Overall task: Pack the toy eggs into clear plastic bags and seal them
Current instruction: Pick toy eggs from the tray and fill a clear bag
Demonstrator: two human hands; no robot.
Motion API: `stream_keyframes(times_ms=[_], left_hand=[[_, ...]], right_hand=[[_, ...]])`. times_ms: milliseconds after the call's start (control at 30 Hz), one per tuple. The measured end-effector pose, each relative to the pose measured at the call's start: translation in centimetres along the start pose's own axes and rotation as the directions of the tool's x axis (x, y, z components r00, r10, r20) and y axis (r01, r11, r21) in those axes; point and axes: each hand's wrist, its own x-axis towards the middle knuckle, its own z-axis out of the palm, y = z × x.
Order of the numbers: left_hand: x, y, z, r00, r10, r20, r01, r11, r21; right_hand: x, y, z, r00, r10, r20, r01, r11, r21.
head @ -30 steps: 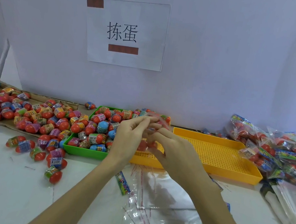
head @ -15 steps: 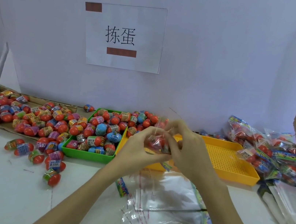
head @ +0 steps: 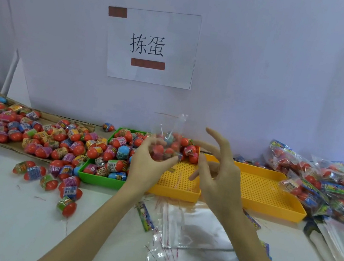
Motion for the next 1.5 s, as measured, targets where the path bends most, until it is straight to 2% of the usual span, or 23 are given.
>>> stream_keyframes(times_ms=[67,133,200,300,400,567,833,1000,1133,1267,1367,1500], left_hand=[[0.5,0.0,-0.5,0.996,-0.022,-0.083,0.020,1.000,-0.018],[0.9,-0.2,-0.9,0.990,-0.016,-0.143,0.015,1.000,-0.007],[1.1,-0.3,-1.1,0.983,-0.026,-0.181,0.023,1.000,-0.018],[1.1,-0.1,-1.2,0.975,-0.068,-0.210,0.052,0.996,-0.077],[1.2,0.0,-1.3,0.975,-0.070,-0.211,0.053,0.995,-0.086],[1.1,0.3,-1.4,0.982,-0.062,-0.177,0.038,0.990,-0.136],[0.7,0.6,-0.8,0.990,-0.018,-0.139,-0.006,0.986,-0.166],[0.0,0.5,0.3,0.998,0.003,-0.066,-0.011,0.991,-0.133],[-0.7,0.7,1.1,0.999,0.037,0.039,-0.032,0.992,-0.124],[-1.1,0.7,1.3,0.986,0.062,0.156,-0.052,0.996,-0.071],[-1.5,0.8,1.6,0.970,0.067,0.234,-0.056,0.997,-0.054],[-2.0,1.1,2.0,0.937,0.118,0.329,-0.115,0.993,-0.026]], right_hand=[[-0.2,0.6,0.7,0.999,0.024,-0.022,-0.026,0.995,-0.097],[-0.2,1.3,1.3,0.999,0.051,0.016,-0.045,0.970,-0.237],[0.0,2.0,2.1,0.985,0.109,0.136,-0.047,0.917,-0.395],[1.1,2.8,3.5,0.896,0.241,0.373,0.017,0.820,-0.572],[2.9,2.8,5.2,0.816,0.284,0.503,0.080,0.807,-0.586],[4.7,3.6,7.3,0.782,0.326,0.531,0.089,0.786,-0.612],[3.3,3.9,6.0,0.924,0.235,0.302,-0.047,0.853,-0.520],[1.9,2.8,2.3,0.977,0.198,0.081,-0.150,0.903,-0.404],[0.5,2.1,-0.2,0.964,0.244,-0.109,-0.264,0.936,-0.233],[0.5,0.6,-1.7,0.915,0.352,-0.196,-0.350,0.936,0.048],[1.1,-1.3,-3.0,0.919,0.307,-0.247,-0.274,0.949,0.157],[1.3,-3.4,-3.9,0.959,0.175,-0.225,-0.119,0.963,0.242]])
